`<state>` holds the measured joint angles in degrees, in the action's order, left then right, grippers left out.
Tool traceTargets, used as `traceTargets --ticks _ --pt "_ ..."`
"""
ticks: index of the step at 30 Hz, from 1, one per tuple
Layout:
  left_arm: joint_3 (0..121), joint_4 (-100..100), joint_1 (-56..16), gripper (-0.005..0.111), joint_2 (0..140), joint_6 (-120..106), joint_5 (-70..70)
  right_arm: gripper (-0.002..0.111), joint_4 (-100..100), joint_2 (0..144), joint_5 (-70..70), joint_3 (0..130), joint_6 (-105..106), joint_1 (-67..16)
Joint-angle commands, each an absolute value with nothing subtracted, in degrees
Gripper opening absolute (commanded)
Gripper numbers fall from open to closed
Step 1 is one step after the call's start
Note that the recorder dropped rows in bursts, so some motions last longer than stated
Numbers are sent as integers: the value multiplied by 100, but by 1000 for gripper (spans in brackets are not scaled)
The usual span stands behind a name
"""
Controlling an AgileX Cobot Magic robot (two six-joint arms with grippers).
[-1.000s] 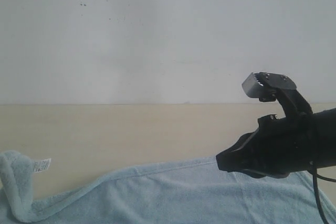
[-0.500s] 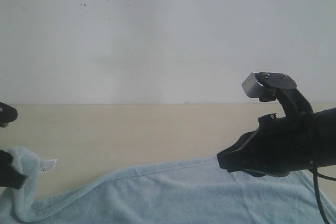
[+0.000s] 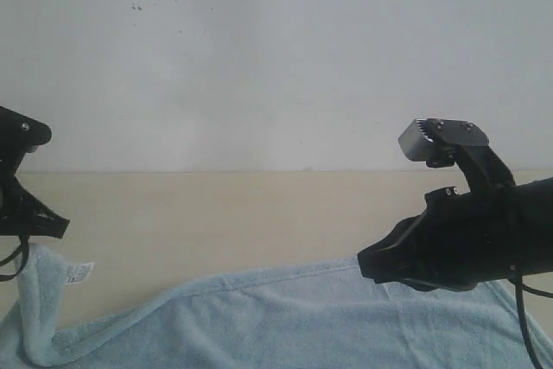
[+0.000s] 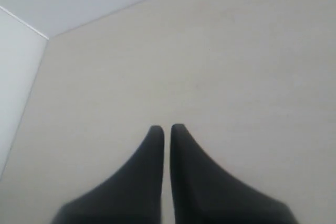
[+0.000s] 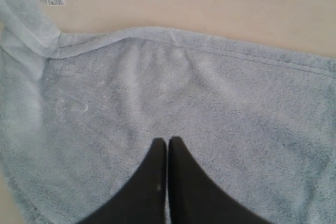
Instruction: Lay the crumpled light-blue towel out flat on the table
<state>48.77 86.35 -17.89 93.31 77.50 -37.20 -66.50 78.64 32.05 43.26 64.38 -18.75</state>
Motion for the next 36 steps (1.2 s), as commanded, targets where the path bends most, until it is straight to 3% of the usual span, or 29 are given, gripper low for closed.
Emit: traceTargets --ticks 1,6,11,20,29,36 --pt "5143 8276 -1712 4 9688 7591 -4081 0 -6618 7854 3171 4299 6496 -1882" --pt "5143 7906 -1703 4 9762 6874 -4106 0 -5235 7962 1676 4193 5609 -1851" --pt "5132 7455 -1536 4 9762 6502 -4093 0 -3826 8892 1733 4179 4489 -1410" --pt "5132 7397 -1487 4 9762 6502 -4140 0 -3826 10133 709 4363 4584 -1315" --pt "5132 7407 -1487 4 9762 6502 -4090 0 -3826 10899 559 4892 4591 -1301" --pt "5132 7407 -1487 4 9762 6502 -4090 0 -3826 11115 653 4695 4335 -510"
